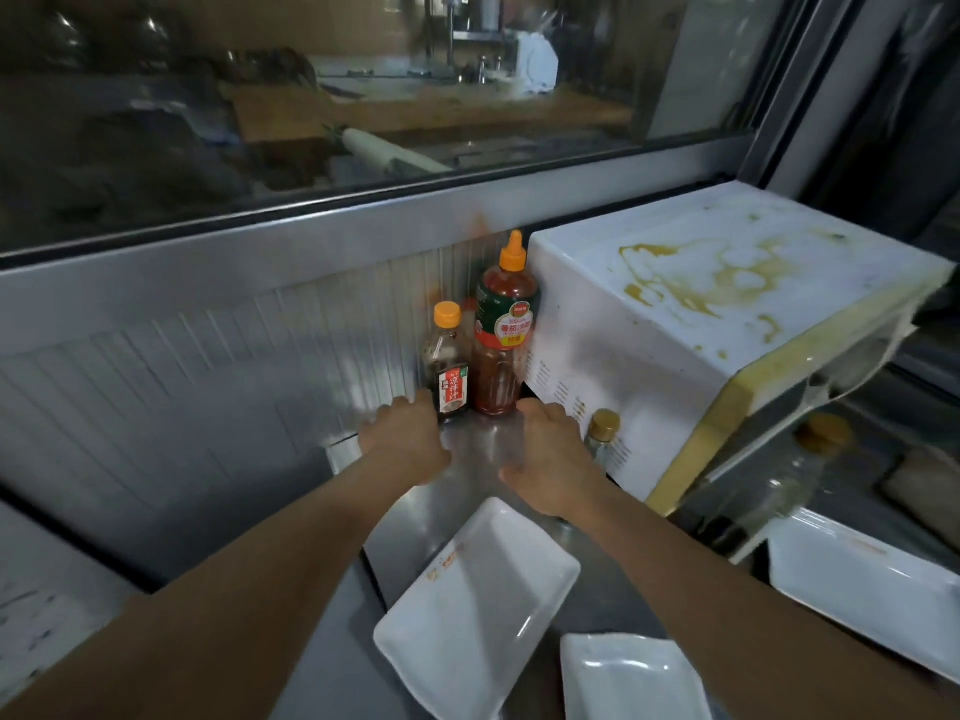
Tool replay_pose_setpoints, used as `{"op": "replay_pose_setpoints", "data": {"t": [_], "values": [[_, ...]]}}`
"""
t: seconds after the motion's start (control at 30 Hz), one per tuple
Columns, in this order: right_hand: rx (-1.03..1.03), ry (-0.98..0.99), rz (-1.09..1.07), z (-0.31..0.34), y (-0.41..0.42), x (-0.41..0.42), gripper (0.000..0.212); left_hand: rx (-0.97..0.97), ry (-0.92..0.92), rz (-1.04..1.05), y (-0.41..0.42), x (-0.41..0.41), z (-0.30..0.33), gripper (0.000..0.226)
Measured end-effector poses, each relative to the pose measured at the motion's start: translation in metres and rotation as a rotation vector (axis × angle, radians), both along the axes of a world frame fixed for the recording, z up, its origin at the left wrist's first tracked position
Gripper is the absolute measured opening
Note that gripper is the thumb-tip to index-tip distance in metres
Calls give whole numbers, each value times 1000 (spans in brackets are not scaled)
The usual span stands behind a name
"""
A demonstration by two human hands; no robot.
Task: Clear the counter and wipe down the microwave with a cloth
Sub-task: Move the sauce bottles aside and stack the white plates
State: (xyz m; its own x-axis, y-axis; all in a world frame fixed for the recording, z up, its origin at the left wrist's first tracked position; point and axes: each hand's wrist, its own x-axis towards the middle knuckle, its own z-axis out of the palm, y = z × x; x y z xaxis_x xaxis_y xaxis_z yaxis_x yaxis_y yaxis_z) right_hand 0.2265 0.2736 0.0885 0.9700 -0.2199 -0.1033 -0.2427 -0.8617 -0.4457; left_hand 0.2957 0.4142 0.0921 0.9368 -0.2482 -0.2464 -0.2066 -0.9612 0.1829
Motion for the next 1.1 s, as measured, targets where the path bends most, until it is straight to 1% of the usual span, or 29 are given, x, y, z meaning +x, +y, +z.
{"op": "replay_pose_setpoints", "data": {"t": [0.13, 0.3, 0.4, 0.47, 0.63, 0.77, 0.8, 0.9, 0.97, 1.03, 1.1], "values": [[-47, 8, -21, 20, 1, -31, 69, -50, 8, -31, 1, -28, 13, 63], [1, -32, -98, 34, -6, -74, 68, -99, 4, -115, -9, -59, 23, 71], [7, -57, -147, 38, -15, -96, 70, -91, -9, -158, -22, -72, 26, 66], [8, -61, -178, 39, -24, -110, 66, -98, -10, -174, -31, -80, 29, 61], [45, -19, -275, 36, -58, -143, 69, -71, -29, -196, -56, -100, 33, 51], [37, -10, -327, 32, -97, -165, 64, -106, -20, -199, -79, -116, 33, 52], [41, -27, -348, 31, -106, -168, 65, -112, -30, -202, -85, -121, 33, 50], [100, -97, -424, 25, -133, -174, 73, -159, -62, -211, -100, -133, 33, 25], [99, -137, -436, 19, -150, -172, 73, -206, -32, -199, -109, -139, 30, 24], [80, -187, -423, 13, -165, -166, 69, -202, -29, -212, -116, -141, 28, 20], [157, -235, -452, 8, -178, -158, 75, -194, -17, -200, -123, -142, 24, 35]]}}
